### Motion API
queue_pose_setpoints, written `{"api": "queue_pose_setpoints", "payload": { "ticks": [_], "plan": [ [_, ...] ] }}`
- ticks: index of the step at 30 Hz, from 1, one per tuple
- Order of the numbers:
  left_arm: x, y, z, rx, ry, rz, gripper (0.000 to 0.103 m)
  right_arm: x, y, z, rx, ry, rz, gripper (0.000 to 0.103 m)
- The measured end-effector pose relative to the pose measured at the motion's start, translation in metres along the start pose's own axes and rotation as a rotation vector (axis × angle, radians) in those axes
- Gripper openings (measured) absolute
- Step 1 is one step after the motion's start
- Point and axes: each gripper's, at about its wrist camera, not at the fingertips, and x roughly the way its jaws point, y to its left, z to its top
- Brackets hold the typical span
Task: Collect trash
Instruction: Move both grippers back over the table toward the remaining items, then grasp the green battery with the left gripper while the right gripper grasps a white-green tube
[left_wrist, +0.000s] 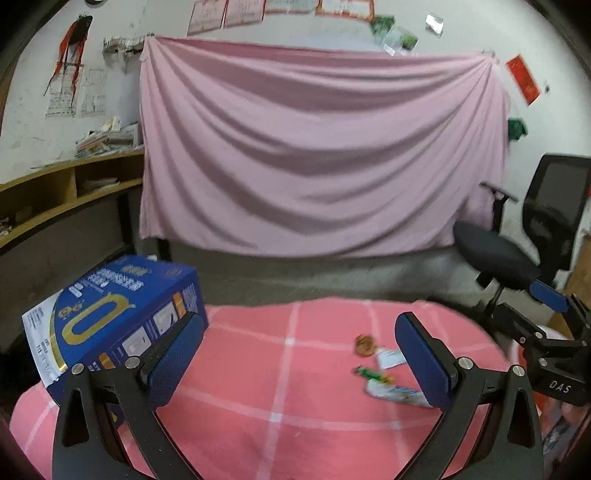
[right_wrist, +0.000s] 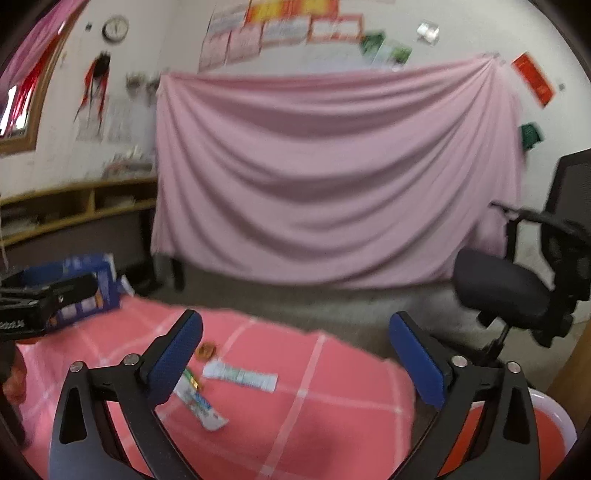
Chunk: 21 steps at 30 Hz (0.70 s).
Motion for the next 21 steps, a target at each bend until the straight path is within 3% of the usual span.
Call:
{"api": "queue_pose_setpoints", "payload": {
  "ticks": [5,10,13,21],
  "plan": [
    [0.030,0.003,-0.006,-0.011,0.133,0.018,0.098,0.047,-0.006,-0.006,0.017,0.221,0.115,0.082],
    [0.053,0.008,-0.014,-0.017,0.242,0.029,0.082,0.072,-0.002,-0.015,0.012,0.356,0.189,0.070],
    [0.066,0.010,-0.019,-0.014,0.302,0.032,0.082,0.080,0.009,-0.018,-0.041,0.406,0.227,0.053],
    [0.073,0.016,-0.020,-0.020,0.353,0.009,0.082,0.104,0.025,-0.023,-0.138,0.500,0.267,0.051]
  ]
}}
